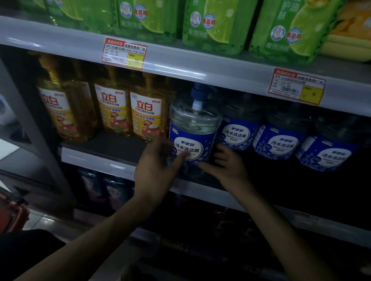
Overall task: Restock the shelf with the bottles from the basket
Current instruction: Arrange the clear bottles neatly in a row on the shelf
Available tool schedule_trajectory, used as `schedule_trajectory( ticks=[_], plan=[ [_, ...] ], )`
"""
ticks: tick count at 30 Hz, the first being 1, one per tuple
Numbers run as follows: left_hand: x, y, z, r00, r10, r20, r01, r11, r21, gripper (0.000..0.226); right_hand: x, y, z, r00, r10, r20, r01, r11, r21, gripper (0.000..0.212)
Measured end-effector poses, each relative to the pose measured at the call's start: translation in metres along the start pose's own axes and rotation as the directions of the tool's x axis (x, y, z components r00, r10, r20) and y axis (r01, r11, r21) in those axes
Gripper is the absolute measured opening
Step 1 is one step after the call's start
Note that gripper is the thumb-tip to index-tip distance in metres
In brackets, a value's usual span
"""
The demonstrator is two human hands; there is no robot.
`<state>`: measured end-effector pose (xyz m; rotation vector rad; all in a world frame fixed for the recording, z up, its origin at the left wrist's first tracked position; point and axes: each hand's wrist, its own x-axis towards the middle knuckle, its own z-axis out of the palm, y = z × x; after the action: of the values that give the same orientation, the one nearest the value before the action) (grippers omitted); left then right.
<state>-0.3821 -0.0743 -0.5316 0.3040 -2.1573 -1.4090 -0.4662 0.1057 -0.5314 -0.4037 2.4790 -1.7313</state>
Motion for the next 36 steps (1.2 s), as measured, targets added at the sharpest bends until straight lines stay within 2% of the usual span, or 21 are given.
schedule_trajectory(
  ticks=[3,6,8,11,14,16,18,23,29,33,36],
  plan=[
    [-0.021,0.009,0.012,0.979,0.166,0.115,-0.171,0.985,0.034,0.040,-0.003,0.003,-0.020,0.998,0.026,-0.056,-0.031,0.995,-0.090,0.072],
    [-0.031,0.020,0.035,0.901,0.333,0.277,-0.373,0.922,0.103,0.044,-0.007,0.009,-0.044,0.987,-0.004,-0.163,-0.042,0.959,-0.279,0.065],
    [-0.030,0.024,0.053,0.871,0.344,0.350,-0.411,0.901,0.138,0.053,-0.011,0.015,-0.062,0.974,-0.035,-0.223,-0.060,0.911,-0.408,0.063],
    [-0.024,0.026,0.085,0.810,0.299,0.504,-0.476,0.838,0.266,0.071,-0.023,0.026,-0.090,0.952,-0.038,-0.305,-0.133,0.844,-0.520,0.072],
    [-0.018,0.028,0.118,0.743,0.261,0.616,-0.578,0.714,0.394,0.081,-0.032,0.037,-0.110,0.957,-0.031,-0.289,-0.153,0.793,-0.589,0.083],
    [-0.013,0.028,0.137,0.735,0.268,0.622,-0.619,0.639,0.456,0.082,-0.031,0.046,-0.116,0.964,-0.073,-0.255,-0.129,0.712,-0.690,0.087],
    [-0.009,0.026,0.151,0.762,0.240,0.602,-0.601,0.611,0.516,0.083,-0.029,0.055,-0.118,0.966,-0.123,-0.228,-0.097,0.643,-0.760,0.087],
    [-0.011,0.025,0.173,0.820,0.169,0.547,-0.520,0.620,0.588,0.085,-0.025,0.071,-0.117,0.950,-0.222,-0.221,-0.020,0.662,-0.749,0.087],
    [-0.012,0.029,0.176,0.830,0.165,0.533,-0.506,0.627,0.592,0.081,-0.026,0.072,-0.125,0.954,-0.232,-0.192,0.008,0.656,-0.755,0.087],
    [-0.015,0.031,0.177,0.815,0.261,0.517,-0.551,0.624,0.554,0.075,-0.030,0.069,-0.143,0.931,-0.262,-0.255,-0.018,0.664,-0.747,0.076],
    [-0.017,0.035,0.187,0.739,0.438,0.512,-0.665,0.598,0.448,0.069,-0.035,0.068,-0.156,0.885,-0.244,-0.397,-0.155,0.649,-0.745,0.072]
  ],
)
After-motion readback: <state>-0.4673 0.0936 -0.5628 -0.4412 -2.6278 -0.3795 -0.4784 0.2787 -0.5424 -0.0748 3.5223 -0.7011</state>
